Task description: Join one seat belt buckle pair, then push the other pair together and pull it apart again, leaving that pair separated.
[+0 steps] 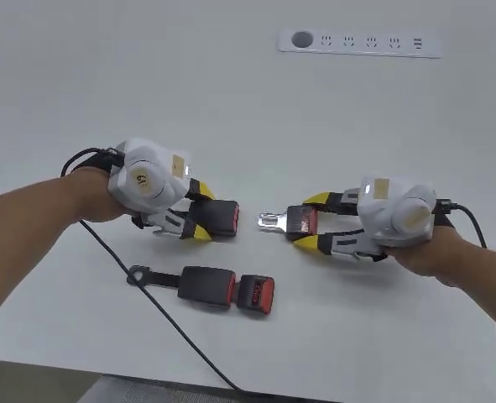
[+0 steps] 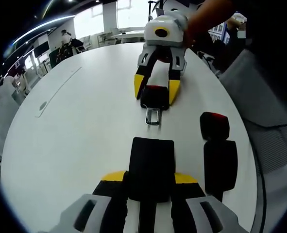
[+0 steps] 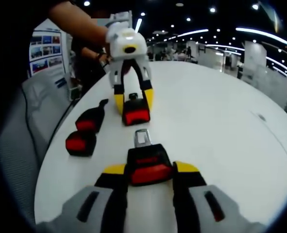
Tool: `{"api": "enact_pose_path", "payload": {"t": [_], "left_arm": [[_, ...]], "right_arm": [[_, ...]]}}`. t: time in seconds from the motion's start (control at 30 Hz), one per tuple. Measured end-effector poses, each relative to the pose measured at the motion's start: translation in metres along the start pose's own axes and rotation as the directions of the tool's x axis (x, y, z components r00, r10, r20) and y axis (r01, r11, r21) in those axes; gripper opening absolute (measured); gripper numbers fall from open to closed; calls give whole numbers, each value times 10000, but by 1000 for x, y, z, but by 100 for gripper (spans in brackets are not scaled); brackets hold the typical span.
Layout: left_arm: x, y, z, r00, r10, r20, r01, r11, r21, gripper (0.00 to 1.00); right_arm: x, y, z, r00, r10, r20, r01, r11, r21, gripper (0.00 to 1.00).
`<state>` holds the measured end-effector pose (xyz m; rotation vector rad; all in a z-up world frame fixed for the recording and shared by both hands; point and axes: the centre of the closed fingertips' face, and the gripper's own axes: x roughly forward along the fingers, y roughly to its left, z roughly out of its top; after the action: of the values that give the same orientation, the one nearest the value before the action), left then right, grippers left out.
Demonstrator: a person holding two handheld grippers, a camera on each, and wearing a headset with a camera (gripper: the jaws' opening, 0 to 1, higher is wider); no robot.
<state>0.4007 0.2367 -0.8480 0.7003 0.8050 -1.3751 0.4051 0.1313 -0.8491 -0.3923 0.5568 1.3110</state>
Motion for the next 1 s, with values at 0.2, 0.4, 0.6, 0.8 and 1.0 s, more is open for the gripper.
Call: {"api": "enact_pose_path", "payload": {"t": [0.2, 0.4, 0.6, 0.8, 1.0], "left_arm": [[0, 0, 0, 9999, -9, -101, 10, 10000, 57, 35], [0, 0, 0, 9999, -7, -147, 9, 10000, 95, 35], [-1, 0, 0, 9999, -25, -146, 27, 9999, 142, 35], [0, 1, -3, 9995, -80, -289, 90, 9993, 358, 34], [0, 0, -3, 9990, -159, -406, 179, 9986, 500, 34]], "right_arm": [[16, 2, 10, 9999, 47, 129, -47, 10000, -1, 36], [26, 6, 17, 9999, 130, 23, -130, 9998, -118, 36], [34, 12, 22, 10000, 81, 20, -81, 9999, 59, 36], [34, 13, 21, 10000, -3, -8, 3, 9997, 244, 36], [35, 12, 23, 9999, -9, -150, 12, 9998, 194, 36]]}}
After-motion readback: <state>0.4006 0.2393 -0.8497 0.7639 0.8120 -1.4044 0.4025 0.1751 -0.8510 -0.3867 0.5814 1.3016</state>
